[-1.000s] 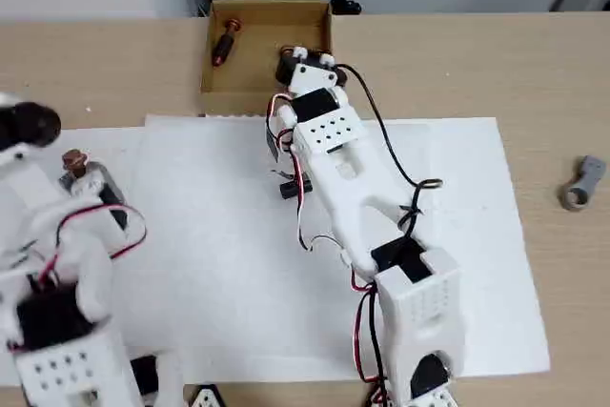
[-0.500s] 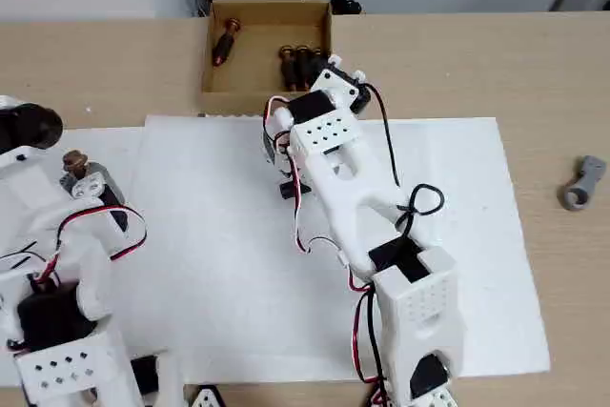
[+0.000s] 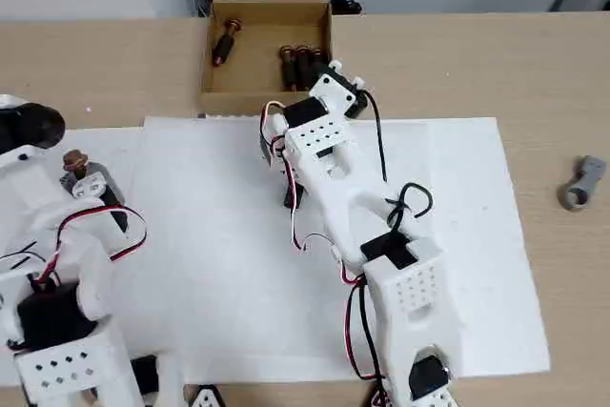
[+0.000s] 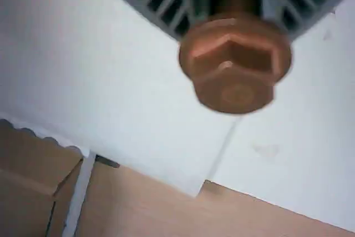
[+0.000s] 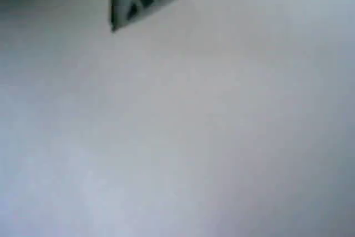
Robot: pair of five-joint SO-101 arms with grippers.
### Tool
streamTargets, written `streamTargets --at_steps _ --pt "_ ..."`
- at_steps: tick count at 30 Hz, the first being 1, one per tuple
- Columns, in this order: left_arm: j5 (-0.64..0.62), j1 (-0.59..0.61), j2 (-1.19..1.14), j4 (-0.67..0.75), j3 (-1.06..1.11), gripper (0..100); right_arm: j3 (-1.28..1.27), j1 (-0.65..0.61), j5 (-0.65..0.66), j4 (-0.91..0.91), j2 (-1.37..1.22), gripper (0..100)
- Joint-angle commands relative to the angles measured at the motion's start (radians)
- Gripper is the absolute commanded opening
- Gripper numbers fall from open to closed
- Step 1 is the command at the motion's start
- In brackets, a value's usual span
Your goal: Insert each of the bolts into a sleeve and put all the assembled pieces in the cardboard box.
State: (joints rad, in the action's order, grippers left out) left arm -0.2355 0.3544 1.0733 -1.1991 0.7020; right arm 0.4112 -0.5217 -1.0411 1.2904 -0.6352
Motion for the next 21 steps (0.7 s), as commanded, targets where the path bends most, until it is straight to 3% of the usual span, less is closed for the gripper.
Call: streamTargets --at_steps 1,6,13,21 --pt "0.014 0.006 -0.002 0.035 -0.015 1 0.018 -0.016 -0.012 -0.018 -0.019 18.0" --pt "0.018 0.006 -0.002 0.035 -0.015 1 0.018 -0.081 0.003 0.036 0.002 18.2" --pt "0.018 0.006 -0.002 0.029 -0.015 1 0.018 -0.174 0.123 0.082 0.051 18.3" --pt "0.018 0.008 -0.002 0.028 -0.015 1 0.017 -0.176 0.265 0.176 0.051 18.3"
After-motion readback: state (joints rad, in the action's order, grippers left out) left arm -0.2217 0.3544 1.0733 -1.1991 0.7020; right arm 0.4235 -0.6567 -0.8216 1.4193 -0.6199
